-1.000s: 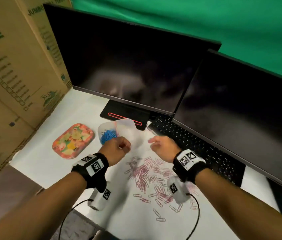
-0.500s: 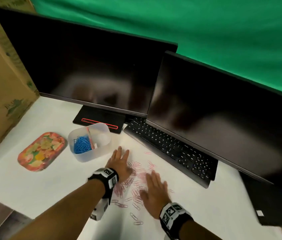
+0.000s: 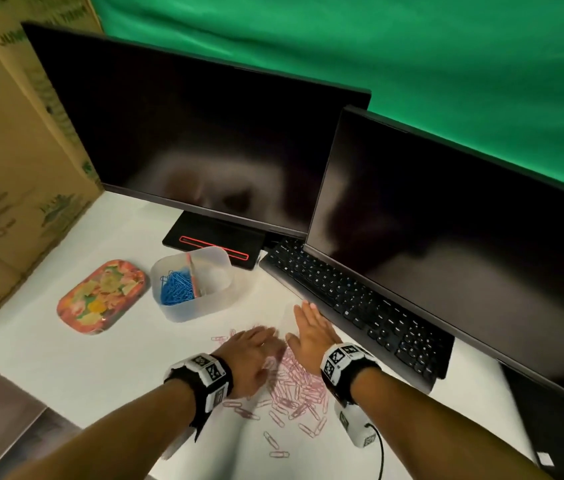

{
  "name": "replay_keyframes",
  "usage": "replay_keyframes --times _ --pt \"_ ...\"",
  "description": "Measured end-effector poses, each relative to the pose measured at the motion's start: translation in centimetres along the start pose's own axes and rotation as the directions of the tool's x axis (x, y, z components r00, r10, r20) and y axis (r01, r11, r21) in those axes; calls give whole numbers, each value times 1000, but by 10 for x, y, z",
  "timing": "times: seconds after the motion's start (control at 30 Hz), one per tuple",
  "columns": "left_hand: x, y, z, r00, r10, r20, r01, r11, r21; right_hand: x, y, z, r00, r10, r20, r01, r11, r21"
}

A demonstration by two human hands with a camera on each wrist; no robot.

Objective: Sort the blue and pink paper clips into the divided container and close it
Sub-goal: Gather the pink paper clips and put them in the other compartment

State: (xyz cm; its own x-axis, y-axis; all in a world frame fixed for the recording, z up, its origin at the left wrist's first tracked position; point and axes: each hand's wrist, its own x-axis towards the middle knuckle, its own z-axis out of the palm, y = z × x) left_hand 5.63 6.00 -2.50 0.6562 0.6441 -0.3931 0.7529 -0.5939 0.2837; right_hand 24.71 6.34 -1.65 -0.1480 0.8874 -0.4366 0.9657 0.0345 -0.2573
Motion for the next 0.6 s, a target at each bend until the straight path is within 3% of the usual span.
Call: replay_keyframes --times 0.1,0.2,0.37,0.47,0.53,0.6 --pt "-9 -23 7 982 -181 -50 179 983 -26 -2 -2 5 998 -21 59 24 998 -52" --pt "-12 -42 17 961 -278 7 278 959 -54 -8 -1 10 997 -25 74 31 996 -81" --pt "-23 -10 15 991 -118 60 119 993 -21 -42 -6 27 981 -171 92 176 983 -50" --pt "-31 8 18 996 37 81 -34 999 -42 -68 -5 32 967 -239 85 232 969 86" --pt "-37 10 14 998 54 43 -51 996 -71 -83 4 25 987 -159 23 151 968 201" --pt "-47 4 8 998 -60 16 61 997 -55 -97 21 19 997 54 -48 -42 973 227"
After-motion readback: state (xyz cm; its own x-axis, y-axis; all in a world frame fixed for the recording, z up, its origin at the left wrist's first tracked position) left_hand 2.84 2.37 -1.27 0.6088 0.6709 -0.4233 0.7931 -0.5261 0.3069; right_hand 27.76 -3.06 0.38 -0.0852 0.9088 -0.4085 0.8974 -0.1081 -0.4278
